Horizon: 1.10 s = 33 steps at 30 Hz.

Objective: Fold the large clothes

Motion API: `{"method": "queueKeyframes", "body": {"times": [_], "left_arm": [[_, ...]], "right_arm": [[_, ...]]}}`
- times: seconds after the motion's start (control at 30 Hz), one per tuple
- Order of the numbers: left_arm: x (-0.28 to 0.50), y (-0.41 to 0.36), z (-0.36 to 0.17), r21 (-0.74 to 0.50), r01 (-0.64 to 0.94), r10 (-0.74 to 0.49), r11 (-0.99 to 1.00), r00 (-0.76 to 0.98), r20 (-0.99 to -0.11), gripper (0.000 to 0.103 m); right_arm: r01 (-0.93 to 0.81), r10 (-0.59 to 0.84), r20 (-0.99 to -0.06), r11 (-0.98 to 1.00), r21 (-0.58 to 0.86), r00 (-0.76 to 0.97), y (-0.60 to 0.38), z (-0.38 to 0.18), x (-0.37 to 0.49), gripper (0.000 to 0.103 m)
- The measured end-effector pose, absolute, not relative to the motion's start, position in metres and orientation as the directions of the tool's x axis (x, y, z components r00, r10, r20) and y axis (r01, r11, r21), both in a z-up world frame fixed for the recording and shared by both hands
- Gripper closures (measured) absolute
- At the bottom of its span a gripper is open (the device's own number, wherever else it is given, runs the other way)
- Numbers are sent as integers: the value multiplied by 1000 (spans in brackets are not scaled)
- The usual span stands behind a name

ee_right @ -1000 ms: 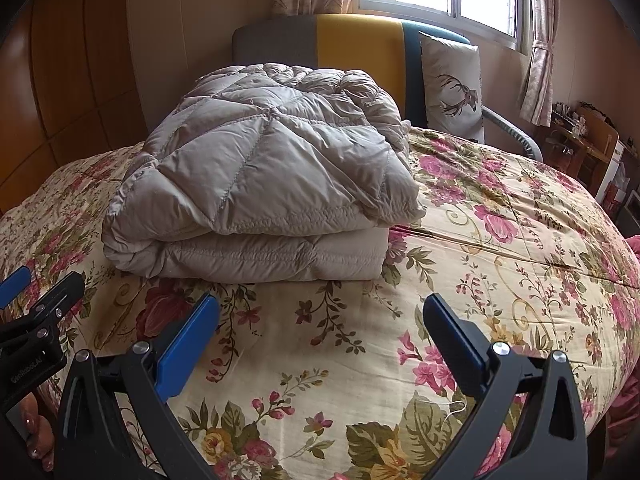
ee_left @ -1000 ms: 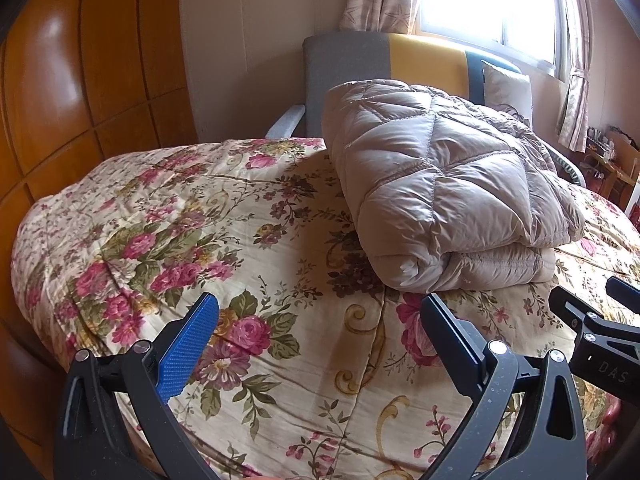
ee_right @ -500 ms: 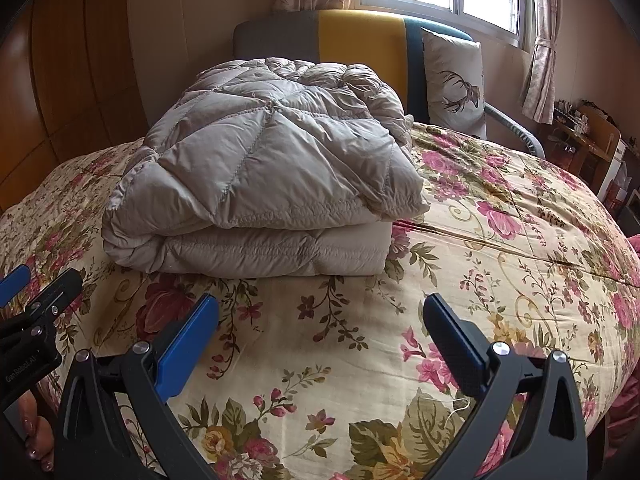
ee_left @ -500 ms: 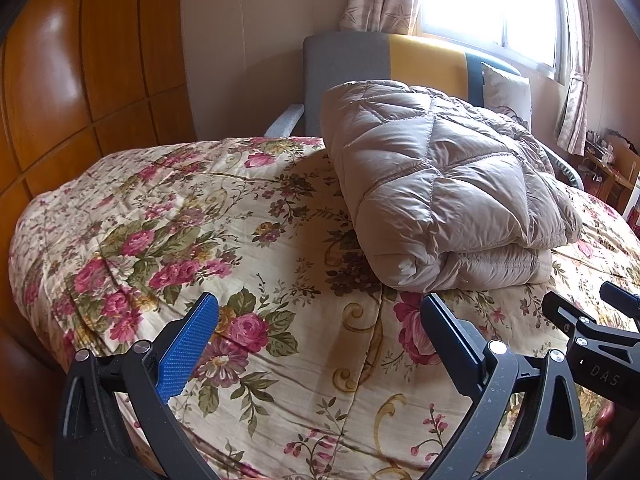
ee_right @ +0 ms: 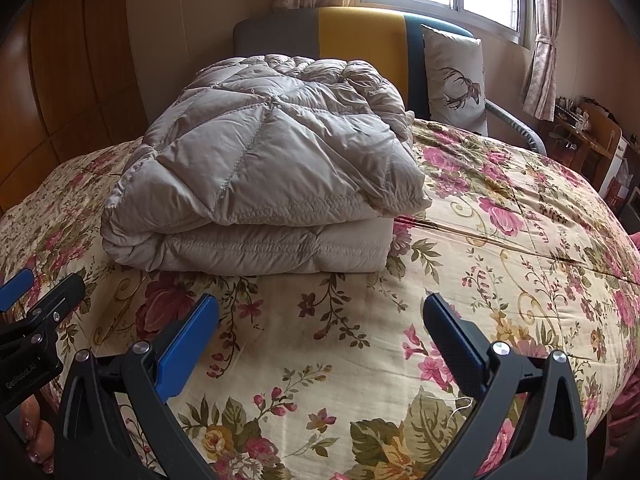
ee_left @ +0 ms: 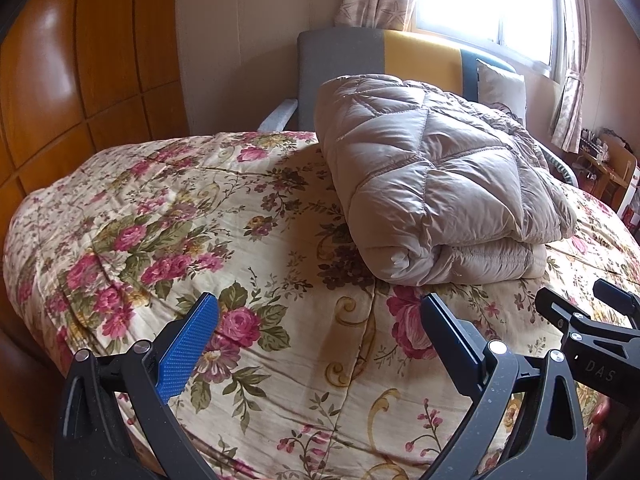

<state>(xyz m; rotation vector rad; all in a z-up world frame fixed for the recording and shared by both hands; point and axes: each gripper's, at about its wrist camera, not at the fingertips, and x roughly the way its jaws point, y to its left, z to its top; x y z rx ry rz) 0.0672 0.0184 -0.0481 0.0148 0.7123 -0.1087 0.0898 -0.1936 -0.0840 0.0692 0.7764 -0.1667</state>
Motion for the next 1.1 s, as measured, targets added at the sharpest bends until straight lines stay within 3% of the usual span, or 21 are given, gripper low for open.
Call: {"method": "queueKeyframes", "body": {"times": [1.1], "left_arm": [[76,16,-62,-46,111,-109,993,687,-718,3]], "right_arm": [[194,-138,-709,981,-1,692,-198,-89,92,2]]}}
